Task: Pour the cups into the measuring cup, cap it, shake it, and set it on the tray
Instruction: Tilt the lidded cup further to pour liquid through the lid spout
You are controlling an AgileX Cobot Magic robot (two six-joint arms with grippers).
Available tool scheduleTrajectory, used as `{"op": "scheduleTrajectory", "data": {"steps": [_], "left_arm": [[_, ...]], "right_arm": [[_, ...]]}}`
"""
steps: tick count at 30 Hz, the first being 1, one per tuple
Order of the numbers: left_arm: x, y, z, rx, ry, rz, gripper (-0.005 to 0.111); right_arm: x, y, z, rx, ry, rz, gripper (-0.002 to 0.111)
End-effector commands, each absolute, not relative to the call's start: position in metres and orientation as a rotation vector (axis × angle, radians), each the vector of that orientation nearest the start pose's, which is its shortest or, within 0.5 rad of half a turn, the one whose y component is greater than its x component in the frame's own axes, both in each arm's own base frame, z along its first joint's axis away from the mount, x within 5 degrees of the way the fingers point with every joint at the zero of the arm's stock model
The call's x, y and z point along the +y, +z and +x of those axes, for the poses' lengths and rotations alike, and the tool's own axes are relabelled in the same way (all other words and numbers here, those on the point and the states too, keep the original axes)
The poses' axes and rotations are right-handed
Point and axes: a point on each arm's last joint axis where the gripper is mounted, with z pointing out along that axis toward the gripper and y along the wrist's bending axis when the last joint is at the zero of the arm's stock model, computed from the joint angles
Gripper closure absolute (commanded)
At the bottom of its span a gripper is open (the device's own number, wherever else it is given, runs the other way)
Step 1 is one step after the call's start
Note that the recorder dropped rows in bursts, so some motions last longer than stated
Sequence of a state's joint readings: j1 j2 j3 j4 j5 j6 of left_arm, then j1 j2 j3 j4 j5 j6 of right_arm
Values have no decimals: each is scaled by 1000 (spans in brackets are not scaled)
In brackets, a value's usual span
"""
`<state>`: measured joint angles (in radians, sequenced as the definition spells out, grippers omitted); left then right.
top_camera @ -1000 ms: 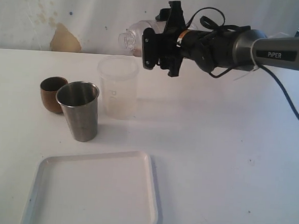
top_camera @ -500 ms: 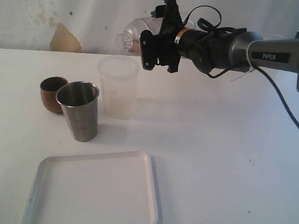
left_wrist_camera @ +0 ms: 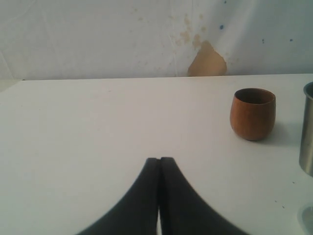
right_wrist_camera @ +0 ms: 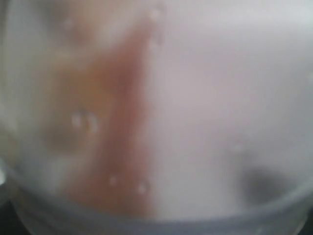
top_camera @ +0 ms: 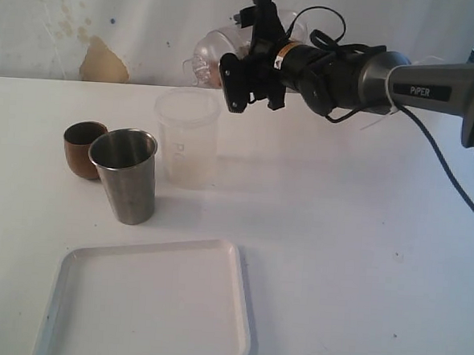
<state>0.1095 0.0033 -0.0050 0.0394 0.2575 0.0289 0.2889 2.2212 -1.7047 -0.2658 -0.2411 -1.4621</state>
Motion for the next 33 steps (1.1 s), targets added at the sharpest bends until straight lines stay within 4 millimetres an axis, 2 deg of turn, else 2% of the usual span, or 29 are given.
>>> {"op": "scheduleTrajectory", "data": {"steps": [1, 29, 33], "left_arm": [[7, 191, 55, 1731, 141, -40, 107], [7, 191, 55, 1731, 141, -40, 107], [7, 191, 55, 1731, 141, -40, 107]], "right_arm": [[157, 247, 504, 850, -1048, -1544, 108], [157, 249, 504, 801, -1086, -1549, 108], [149, 249, 507, 817, -1098, -1543, 108]]}}
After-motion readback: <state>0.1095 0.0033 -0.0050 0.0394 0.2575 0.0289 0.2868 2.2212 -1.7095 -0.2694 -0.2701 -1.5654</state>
